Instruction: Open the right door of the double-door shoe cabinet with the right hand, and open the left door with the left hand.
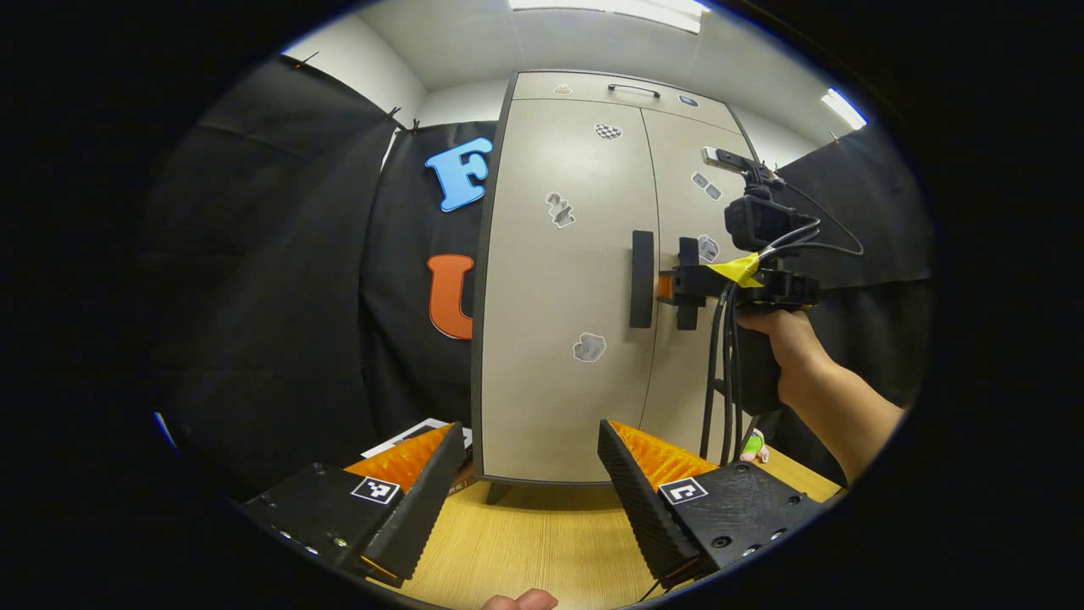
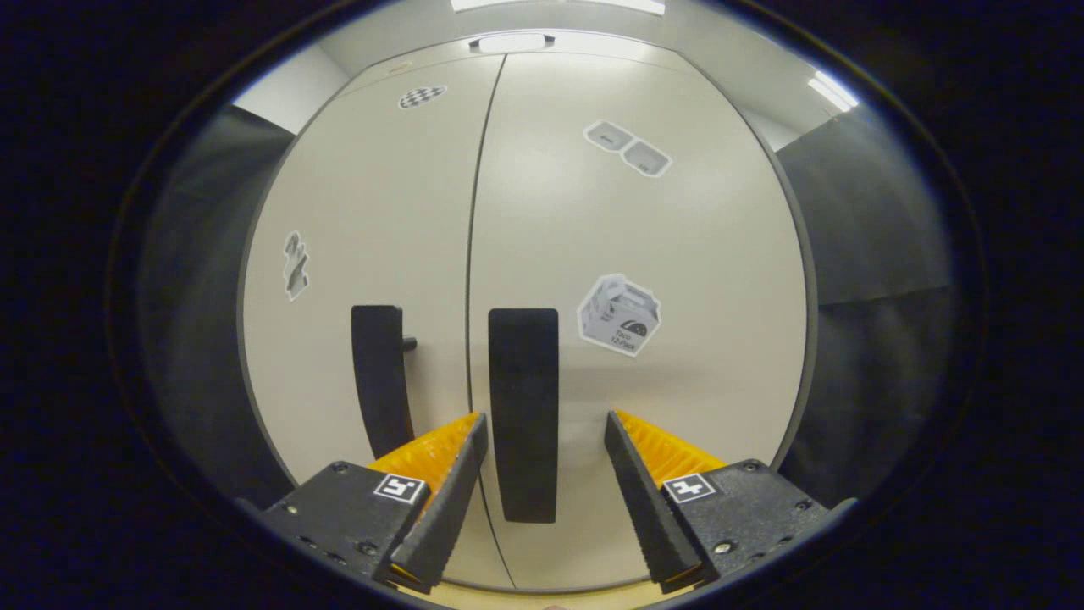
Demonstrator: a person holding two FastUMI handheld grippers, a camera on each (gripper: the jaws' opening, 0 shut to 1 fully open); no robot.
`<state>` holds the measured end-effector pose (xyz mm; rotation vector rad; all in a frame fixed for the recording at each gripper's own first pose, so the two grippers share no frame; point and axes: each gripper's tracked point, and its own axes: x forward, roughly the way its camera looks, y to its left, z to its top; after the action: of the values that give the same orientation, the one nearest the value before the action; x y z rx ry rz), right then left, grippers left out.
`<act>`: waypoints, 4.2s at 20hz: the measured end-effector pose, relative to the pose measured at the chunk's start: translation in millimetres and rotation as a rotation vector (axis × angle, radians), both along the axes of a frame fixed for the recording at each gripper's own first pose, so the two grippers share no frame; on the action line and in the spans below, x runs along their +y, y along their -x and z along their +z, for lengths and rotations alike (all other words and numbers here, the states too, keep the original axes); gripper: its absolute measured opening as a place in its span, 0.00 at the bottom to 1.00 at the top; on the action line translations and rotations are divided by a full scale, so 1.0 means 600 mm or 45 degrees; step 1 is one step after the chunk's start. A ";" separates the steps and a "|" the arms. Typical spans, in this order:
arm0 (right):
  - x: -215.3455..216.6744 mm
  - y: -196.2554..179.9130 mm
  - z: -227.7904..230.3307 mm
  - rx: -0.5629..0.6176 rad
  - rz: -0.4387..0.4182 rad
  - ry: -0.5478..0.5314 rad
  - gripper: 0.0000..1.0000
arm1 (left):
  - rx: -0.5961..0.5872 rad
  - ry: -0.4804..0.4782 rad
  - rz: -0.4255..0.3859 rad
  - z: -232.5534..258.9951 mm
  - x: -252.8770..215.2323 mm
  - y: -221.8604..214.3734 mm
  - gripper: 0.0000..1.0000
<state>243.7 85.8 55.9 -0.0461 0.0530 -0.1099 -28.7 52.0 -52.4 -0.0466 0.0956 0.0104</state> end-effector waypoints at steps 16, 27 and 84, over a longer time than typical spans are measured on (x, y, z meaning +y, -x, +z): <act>0.014 0.000 -0.001 0.028 0.066 0.014 0.08 | 0.008 0.032 -0.010 -0.008 -0.002 -0.007 0.95; 0.013 0.052 0.001 0.036 0.193 0.026 0.08 | -0.016 0.007 0.010 0.003 -0.004 0.016 0.95; -0.371 0.336 0.032 -0.046 0.063 -0.014 0.04 | -0.030 -0.038 -0.154 0.006 -0.143 -0.030 0.95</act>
<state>41.9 -136.9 74.8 -0.0343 0.0163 -0.0611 -10.5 -33.8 -48.7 -0.0114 0.0745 -0.1093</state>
